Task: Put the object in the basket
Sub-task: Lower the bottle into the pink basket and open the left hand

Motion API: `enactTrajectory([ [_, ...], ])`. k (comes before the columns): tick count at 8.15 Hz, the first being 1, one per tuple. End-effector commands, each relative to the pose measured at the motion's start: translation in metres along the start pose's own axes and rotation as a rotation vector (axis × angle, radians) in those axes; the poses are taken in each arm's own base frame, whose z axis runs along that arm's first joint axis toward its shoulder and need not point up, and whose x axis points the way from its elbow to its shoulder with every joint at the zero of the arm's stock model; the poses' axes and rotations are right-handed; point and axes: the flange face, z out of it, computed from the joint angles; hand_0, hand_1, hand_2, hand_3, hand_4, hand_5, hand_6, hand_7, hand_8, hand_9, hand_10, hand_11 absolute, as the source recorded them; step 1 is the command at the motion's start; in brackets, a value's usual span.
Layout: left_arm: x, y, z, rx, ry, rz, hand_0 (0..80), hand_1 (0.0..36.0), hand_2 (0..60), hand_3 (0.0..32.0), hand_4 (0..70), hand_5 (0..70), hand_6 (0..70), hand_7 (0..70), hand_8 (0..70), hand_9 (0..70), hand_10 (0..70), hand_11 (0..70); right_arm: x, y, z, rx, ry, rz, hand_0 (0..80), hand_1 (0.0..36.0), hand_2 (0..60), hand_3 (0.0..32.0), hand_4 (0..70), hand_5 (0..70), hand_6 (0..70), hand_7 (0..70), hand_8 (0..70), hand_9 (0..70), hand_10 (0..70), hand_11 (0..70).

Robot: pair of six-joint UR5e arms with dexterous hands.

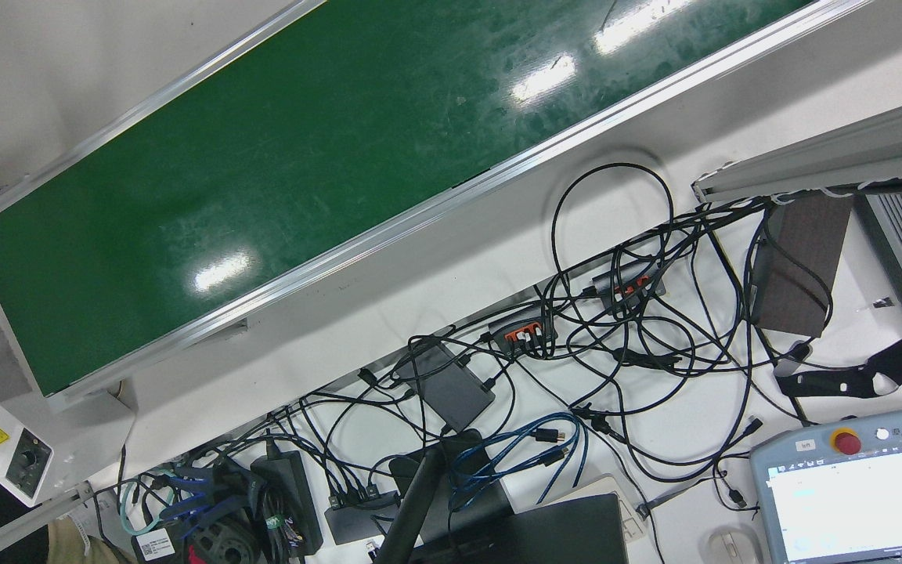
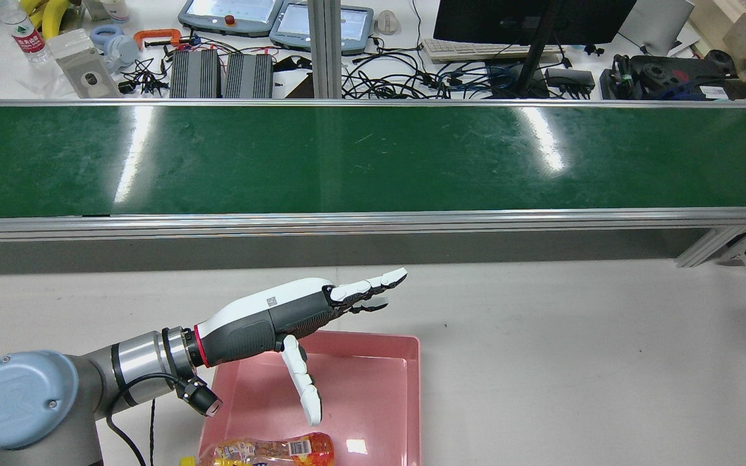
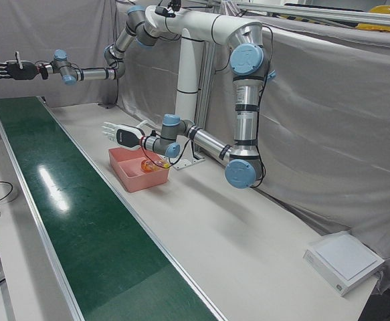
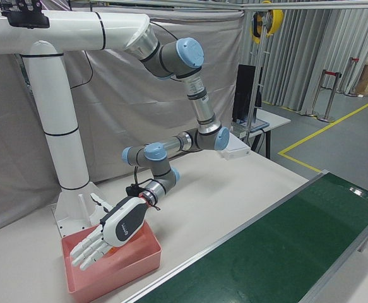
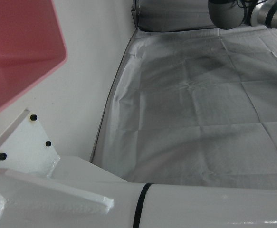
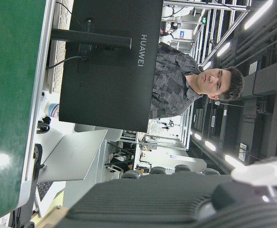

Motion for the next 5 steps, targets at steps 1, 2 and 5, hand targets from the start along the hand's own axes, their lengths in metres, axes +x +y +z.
enactTrajectory([
  [1,0.077,-0.016,-0.018,0.048,0.090,0.067,53.2,7.3,0.0,0.0,5.3,3.0,1.7,1.5,0.0,0.0,5.3,9.4,0.000,0.000,0.000,0.000,0.000,0.000,0.0,0.0,0.0,0.0,0.0,0.0,0.0,0.0,0.0,0.0,0.0,0.0],
  [2,0.118,-0.018,-0.033,0.079,0.133,0.105,52.5,7.2,0.0,0.0,4.9,3.6,1.8,1.6,0.0,0.2,5.0,8.9,0.000,0.000,0.000,0.000,0.000,0.000,0.0,0.0,0.0,0.0,0.0,0.0,0.0,0.0,0.0,0.0,0.0,0.0],
  [5,0.208,-0.044,-0.079,0.212,0.227,0.192,53.5,8.0,0.0,0.0,5.4,5.5,2.2,1.7,0.0,0.6,5.2,9.2,0.000,0.000,0.000,0.000,0.000,0.000,0.0,0.0,0.0,0.0,0.0,0.0,0.0,0.0,0.0,0.0,0.0,0.0],
])
